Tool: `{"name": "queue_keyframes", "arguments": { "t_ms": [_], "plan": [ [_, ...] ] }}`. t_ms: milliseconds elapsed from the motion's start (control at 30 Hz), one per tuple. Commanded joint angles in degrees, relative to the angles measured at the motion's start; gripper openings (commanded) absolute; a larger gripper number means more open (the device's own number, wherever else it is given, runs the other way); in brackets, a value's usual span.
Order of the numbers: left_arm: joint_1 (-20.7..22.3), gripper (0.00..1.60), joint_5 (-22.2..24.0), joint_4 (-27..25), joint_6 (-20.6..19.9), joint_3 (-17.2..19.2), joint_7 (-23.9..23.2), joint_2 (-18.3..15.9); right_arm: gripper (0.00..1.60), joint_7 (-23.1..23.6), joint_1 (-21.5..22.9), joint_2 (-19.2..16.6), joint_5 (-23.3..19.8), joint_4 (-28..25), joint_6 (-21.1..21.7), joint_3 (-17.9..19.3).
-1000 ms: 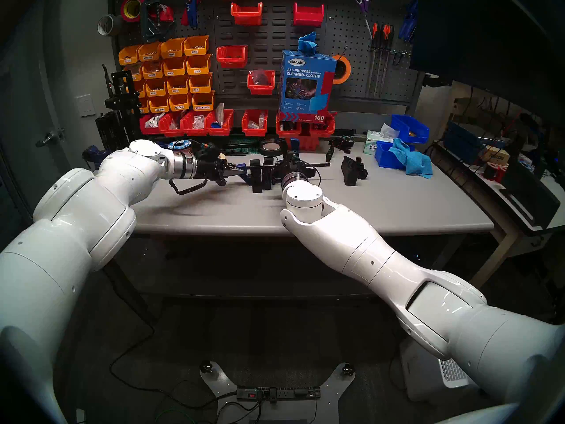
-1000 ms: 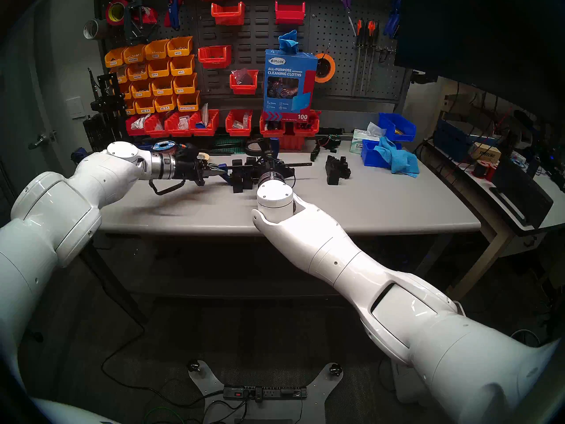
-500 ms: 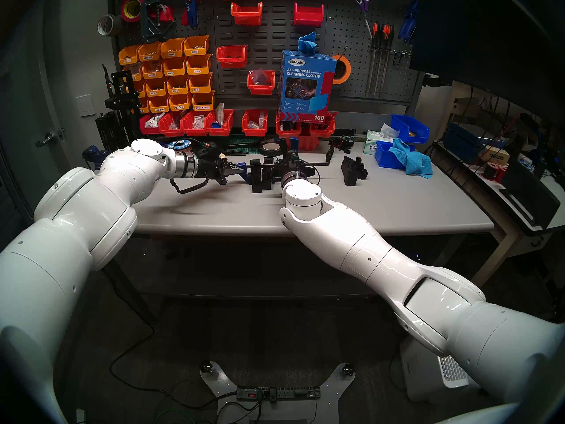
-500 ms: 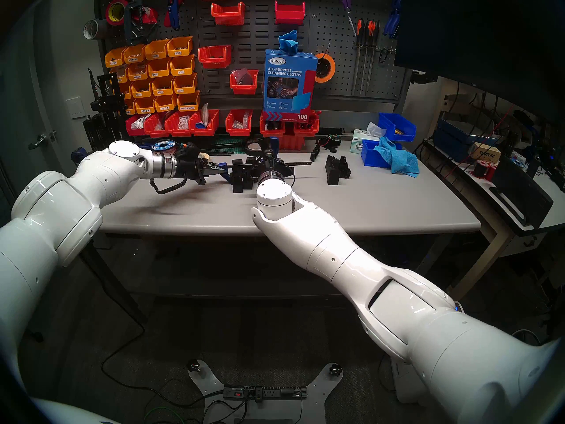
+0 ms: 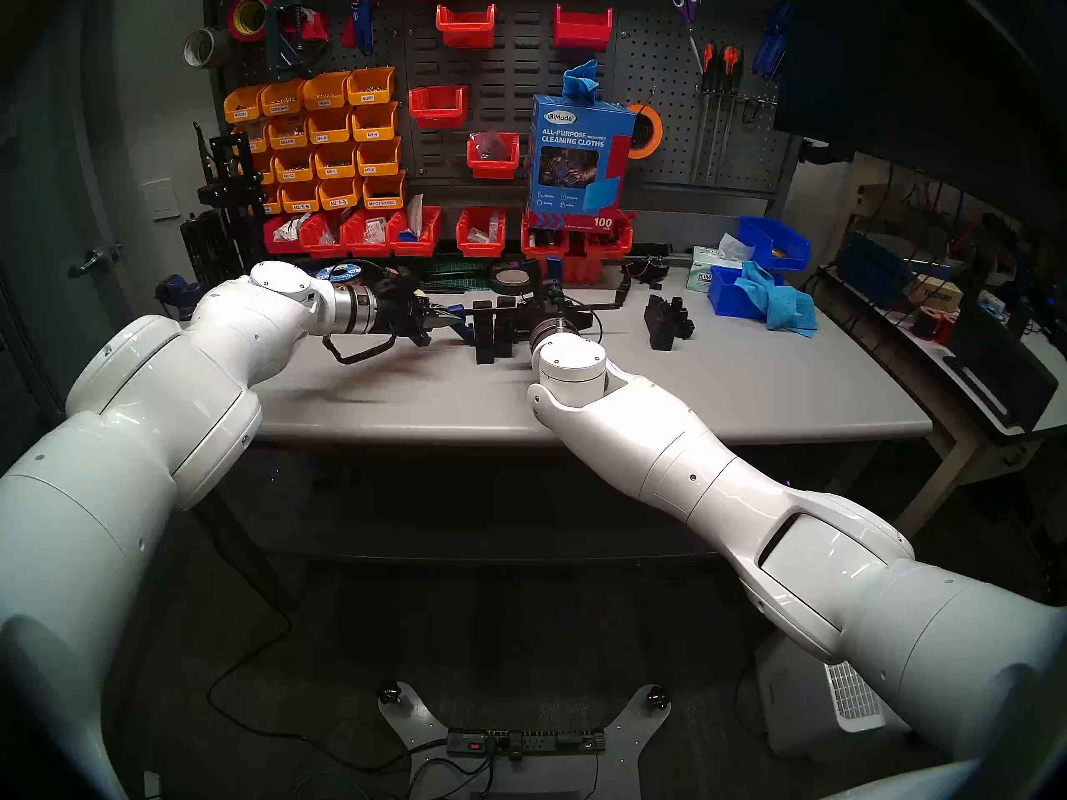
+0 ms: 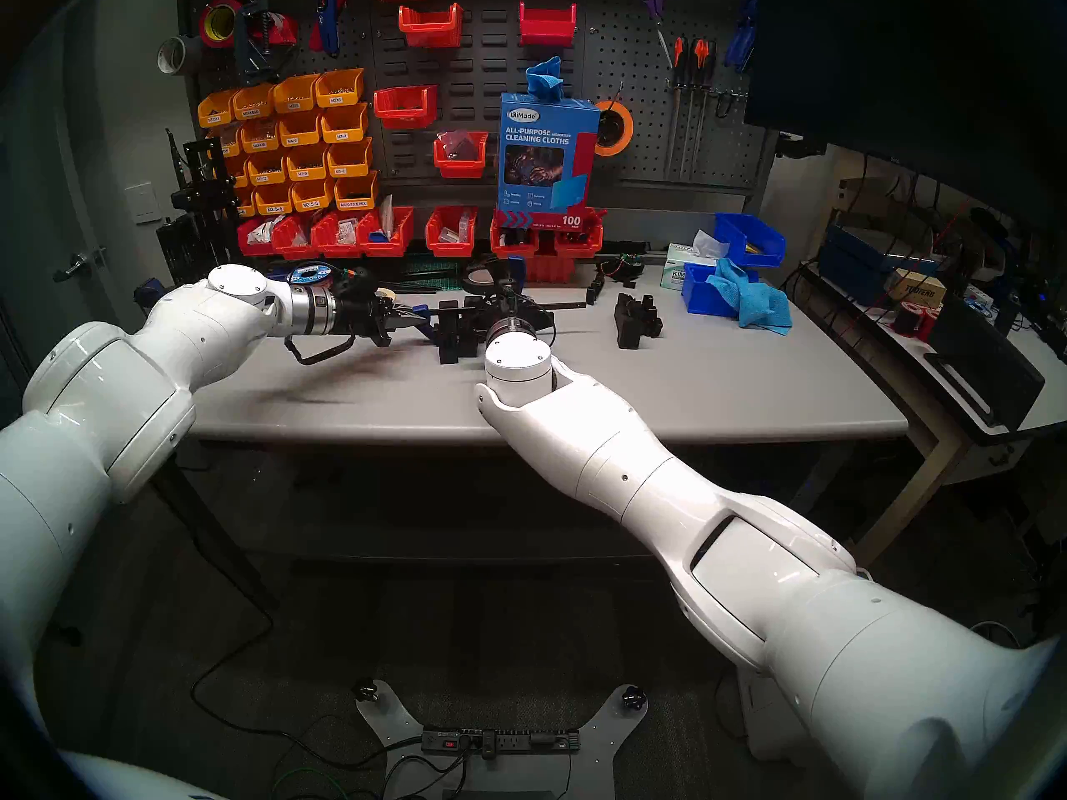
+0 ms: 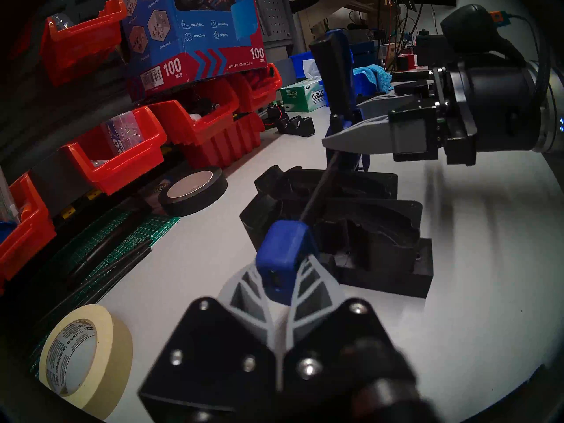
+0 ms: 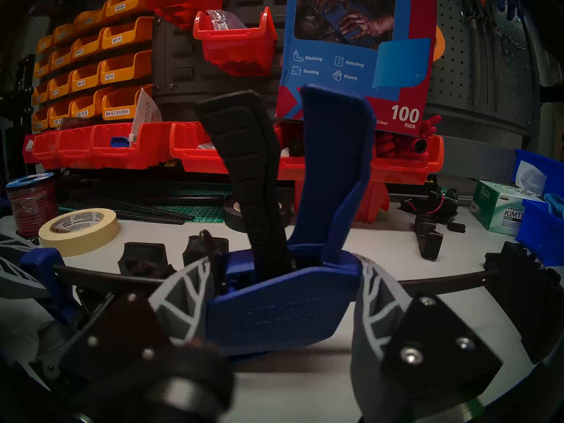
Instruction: Clamp the two 3D printed pieces together with the clamp
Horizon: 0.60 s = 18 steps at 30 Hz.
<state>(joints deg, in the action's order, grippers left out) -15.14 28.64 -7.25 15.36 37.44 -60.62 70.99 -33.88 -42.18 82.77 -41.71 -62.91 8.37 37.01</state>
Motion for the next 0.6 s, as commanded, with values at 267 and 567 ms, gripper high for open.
{"name": "queue_keyframes", "arguments": {
  "t_ms": [267, 567],
  "plan": [
    [0.8, 0.0, 0.2, -0.5, 0.1, 0.4, 0.6, 0.7, 0.0, 2.8, 1.7, 4.5, -1.5, -1.0, 1.5, -2.2],
    [0.7, 0.0, 0.2, -0.6, 0.0, 0.6, 0.9, 0.9, 0.0, 2.8, 2.1, 4.7, -2.5, -1.1, 2.3, -2.7]
  ]
}}
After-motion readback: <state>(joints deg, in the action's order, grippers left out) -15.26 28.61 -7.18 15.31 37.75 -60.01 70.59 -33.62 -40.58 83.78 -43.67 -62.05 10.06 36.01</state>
